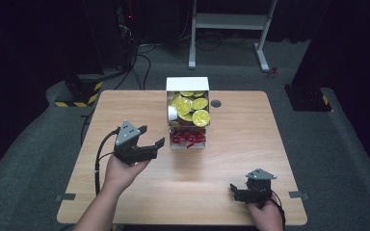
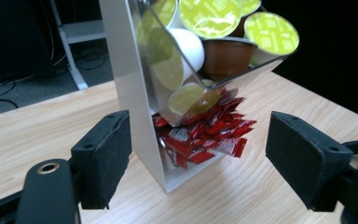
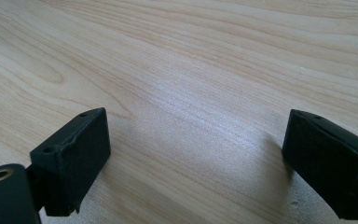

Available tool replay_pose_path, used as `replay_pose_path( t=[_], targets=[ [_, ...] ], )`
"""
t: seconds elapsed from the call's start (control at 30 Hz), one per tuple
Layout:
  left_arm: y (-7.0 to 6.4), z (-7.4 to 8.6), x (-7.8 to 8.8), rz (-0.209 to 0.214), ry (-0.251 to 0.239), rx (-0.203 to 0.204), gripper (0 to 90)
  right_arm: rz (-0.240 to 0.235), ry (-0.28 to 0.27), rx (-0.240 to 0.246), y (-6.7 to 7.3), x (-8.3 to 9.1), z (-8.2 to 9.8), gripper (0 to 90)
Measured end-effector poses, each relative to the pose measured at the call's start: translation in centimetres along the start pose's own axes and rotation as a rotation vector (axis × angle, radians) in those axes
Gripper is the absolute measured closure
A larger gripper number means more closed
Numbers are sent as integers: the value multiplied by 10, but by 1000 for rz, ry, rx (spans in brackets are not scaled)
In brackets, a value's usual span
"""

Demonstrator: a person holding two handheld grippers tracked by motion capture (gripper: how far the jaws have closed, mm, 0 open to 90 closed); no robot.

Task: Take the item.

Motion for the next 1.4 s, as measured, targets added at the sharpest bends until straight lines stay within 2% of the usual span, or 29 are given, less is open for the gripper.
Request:
replay_pose_path(
  t=[0.2, 0.47, 0.73, 0.87, 1.07, 1.4],
  targets=[
    [0, -7, 2, 14, -20, 9, 230, -7, -1, 9, 0, -1, -1, 76],
    [-7, -18, -2, 22, -33, -15, 229, -4, -2, 9, 0, -1, -1, 76],
    [-17, -37, -9, 31, -32, -30, 229, -5, -2, 9, 0, -1, -1, 76],
    [-18, -42, -12, 38, -37, -24, 230, -5, -2, 9, 0, -1, -1, 76],
    [-19, -50, -18, 35, -34, -40, 229, -5, -2, 9, 0, -1, -1, 76],
    [-13, -59, -30, 25, -36, -44, 230, -5, -2, 8, 0, -1, -1, 76]
  ],
)
Point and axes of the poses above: each handheld gripper's, and its own axes: x roughly backward along the jaws, z roughly out of its underside, y roughly to its left, the point moved 2 cm from there along -x, roughly forward along the jaws, and after that the axes turned 4 degrees about y, right-handed, at the moved point
